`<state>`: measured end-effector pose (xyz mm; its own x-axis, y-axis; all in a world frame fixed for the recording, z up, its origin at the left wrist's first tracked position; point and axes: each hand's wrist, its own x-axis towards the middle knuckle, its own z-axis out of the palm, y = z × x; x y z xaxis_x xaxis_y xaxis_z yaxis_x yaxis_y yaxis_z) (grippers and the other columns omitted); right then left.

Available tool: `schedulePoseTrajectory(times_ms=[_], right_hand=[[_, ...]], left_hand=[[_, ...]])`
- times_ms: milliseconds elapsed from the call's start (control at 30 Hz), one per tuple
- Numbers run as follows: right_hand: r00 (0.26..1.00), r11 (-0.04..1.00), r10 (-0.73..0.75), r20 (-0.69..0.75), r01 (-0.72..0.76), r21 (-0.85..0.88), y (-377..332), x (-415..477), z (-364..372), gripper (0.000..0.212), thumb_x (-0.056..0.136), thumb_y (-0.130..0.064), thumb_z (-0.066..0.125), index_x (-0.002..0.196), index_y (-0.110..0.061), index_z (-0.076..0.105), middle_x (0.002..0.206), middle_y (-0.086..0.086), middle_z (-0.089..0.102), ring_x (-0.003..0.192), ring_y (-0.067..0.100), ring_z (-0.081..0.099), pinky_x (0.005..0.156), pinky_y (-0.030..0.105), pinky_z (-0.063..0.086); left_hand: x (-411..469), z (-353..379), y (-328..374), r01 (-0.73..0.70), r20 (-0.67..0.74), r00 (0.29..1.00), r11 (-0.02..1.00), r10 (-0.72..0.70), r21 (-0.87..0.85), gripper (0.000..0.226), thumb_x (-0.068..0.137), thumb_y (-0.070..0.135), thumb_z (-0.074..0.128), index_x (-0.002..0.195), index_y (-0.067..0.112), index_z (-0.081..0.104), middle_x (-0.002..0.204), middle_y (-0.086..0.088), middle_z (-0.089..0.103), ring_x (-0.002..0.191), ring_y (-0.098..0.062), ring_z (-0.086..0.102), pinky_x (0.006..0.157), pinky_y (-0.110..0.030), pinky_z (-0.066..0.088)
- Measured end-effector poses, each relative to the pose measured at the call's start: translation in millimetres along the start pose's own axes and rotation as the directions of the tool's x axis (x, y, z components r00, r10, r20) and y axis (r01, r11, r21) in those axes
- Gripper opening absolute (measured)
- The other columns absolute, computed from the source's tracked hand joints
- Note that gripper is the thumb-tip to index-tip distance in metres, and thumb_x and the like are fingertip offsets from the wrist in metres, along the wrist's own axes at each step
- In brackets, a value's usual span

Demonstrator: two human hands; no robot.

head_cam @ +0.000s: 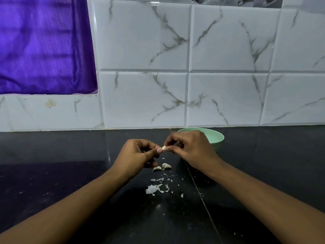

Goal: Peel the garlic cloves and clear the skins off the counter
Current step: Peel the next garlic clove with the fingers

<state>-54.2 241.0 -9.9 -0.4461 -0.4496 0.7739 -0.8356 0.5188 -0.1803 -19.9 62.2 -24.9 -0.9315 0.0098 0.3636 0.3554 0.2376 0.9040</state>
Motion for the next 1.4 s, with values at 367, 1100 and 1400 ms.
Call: schedulePoseTrajectory(times_ms=[367, 1100, 1400], right_hand=[[0.988, 0.995, 0.073, 0.137, -0.081, 0.056, 0, 1, 1, 0.007, 0.083, -0.025, 0.071, 0.084, -0.021, 0.065, 0.066, -0.022, 0.055, 0.063, 0.001, 0.058, 0.062, 0.022, 0.046], [0.786, 0.813, 0.26, 0.561, -0.492, 0.313, 0, 4, -8, 0.009, 0.078, -0.006, 0.075, 0.08, -0.011, 0.068, 0.07, 0.002, 0.071, 0.062, 0.02, 0.067, 0.064, 0.026, 0.056], [0.904, 0.801, 0.329, 0.272, -0.42, 0.427, -5, 3, 2, 0.015, 0.077, -0.007, 0.076, 0.081, -0.018, 0.067, 0.069, -0.004, 0.066, 0.061, 0.011, 0.067, 0.053, 0.017, 0.046]], left_hand=[[0, -1, 2, 0.006, -0.007, 1.0, 0.999, -0.006, -0.054, 0.011, 0.084, 0.009, 0.069, 0.073, 0.011, 0.069, 0.063, -0.003, 0.065, 0.055, -0.018, 0.064, 0.055, -0.027, 0.054], [0, -1, 2, 0.088, -0.033, 0.995, 0.993, -0.091, -0.083, 0.006, 0.081, 0.011, 0.073, 0.075, 0.011, 0.07, 0.061, 0.001, 0.066, 0.051, -0.011, 0.062, 0.053, -0.025, 0.053], [-1, 0, 2, 0.022, -0.054, 0.998, 1.0, -0.023, -0.023, 0.004, 0.079, 0.01, 0.074, 0.08, 0.007, 0.072, 0.067, -0.004, 0.068, 0.051, -0.014, 0.062, 0.056, -0.026, 0.055]])
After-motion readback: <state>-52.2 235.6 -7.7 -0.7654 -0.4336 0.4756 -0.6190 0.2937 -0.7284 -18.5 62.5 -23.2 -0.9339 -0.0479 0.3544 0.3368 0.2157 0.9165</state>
